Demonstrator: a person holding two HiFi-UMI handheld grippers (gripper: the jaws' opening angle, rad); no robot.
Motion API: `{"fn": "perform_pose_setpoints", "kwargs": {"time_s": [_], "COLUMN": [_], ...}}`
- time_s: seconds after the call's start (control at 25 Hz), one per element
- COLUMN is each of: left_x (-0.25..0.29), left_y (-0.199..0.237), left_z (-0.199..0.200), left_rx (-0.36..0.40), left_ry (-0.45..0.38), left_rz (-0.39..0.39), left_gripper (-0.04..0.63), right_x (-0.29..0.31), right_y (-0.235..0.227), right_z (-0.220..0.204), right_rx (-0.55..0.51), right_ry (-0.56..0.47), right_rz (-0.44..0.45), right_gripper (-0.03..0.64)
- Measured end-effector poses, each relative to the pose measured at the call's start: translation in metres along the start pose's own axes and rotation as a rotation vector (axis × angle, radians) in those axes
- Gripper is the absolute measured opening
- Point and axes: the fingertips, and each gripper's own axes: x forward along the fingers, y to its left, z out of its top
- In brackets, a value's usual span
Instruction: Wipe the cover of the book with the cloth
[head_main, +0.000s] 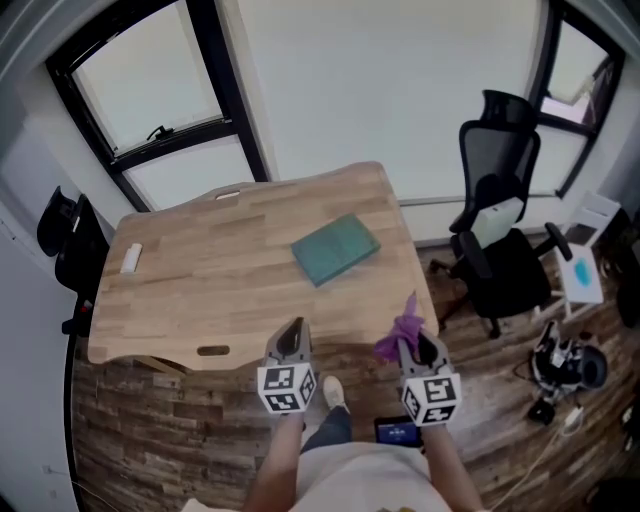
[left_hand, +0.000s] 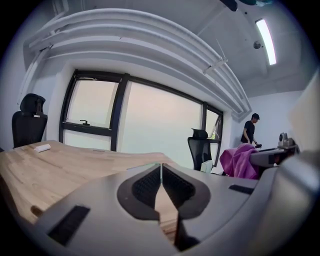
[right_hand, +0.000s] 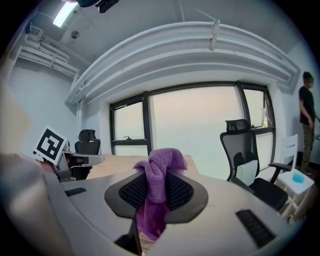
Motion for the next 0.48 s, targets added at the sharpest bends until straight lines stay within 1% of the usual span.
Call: {"fn": "perform_pose_setpoints", "kwargs": {"time_s": [0.16,0.32,0.48], "left_x": [0.046,0.089,0.129], "left_y": [0.026,0.058,0.075], "left_z": [0.015,0.024,0.035], "left_rx": [-0.008,-0.039,-0.045], "left_ry": [0.013,0.028,0.030], "left_rz": [-0.021,-0.015,-0.048], "left_gripper": [0.002,0.002,0.002], "right_x": [0.051,0.097,0.135], "right_y": [-0.007,-0.008,-0.019], "right_z": [0.011,0.021,0.028], "right_rx": [0.022,0.010,0.021], "right_ry": [0.019,0.050,0.061], "right_rz": [-0.015,-0.017,-0.054], "right_gripper": [0.077,0.077,0.077]}}
